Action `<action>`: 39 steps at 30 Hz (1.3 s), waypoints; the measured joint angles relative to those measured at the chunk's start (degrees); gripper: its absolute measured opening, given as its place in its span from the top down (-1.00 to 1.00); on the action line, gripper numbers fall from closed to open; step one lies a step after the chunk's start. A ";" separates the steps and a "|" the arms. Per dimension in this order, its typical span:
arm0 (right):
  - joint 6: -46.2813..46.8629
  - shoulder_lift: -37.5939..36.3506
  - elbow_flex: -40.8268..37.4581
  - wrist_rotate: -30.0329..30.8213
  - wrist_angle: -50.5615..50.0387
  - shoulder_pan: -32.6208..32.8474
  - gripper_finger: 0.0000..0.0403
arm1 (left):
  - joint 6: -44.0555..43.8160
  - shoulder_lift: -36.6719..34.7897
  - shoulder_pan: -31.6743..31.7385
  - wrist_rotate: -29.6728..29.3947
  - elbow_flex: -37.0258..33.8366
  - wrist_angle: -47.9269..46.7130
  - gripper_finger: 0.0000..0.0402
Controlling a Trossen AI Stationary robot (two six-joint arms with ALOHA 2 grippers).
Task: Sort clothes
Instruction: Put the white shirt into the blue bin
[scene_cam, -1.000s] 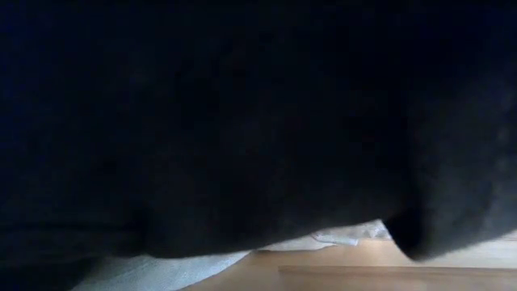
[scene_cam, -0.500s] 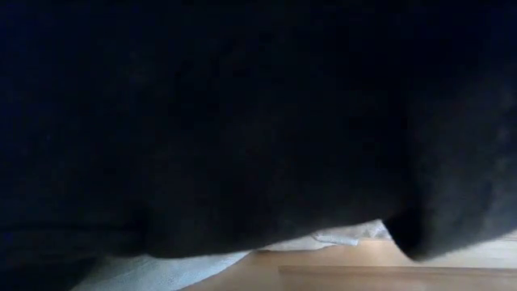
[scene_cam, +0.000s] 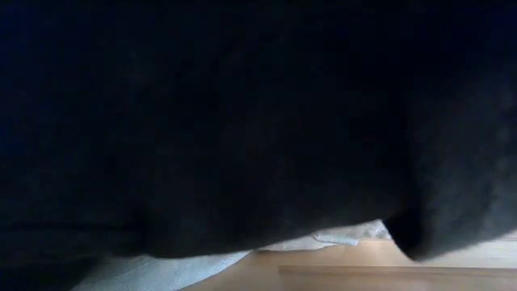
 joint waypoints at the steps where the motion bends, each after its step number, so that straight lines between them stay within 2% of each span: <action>1: -0.16 0.00 0.00 0.90 1.04 -0.10 -0.23 | 0.01 0.01 0.01 0.02 0.00 0.00 1.00; 9: -0.23 0.00 0.00 6.37 7.51 -1.89 -0.23 | 0.00 0.01 -0.02 0.00 0.02 0.00 1.00; 21: 0.19 0.00 0.00 6.39 13.62 -5.41 -0.23 | 0.01 0.01 0.00 0.01 -0.01 0.00 1.00; 36: 1.72 0.02 0.00 6.37 14.07 -8.10 -0.23 | -0.08 0.02 0.00 -0.02 0.00 0.42 1.00; 39: 1.74 0.02 0.00 6.32 14.11 -8.10 -0.23 | -2.88 0.02 0.01 -0.02 -0.01 1.81 1.00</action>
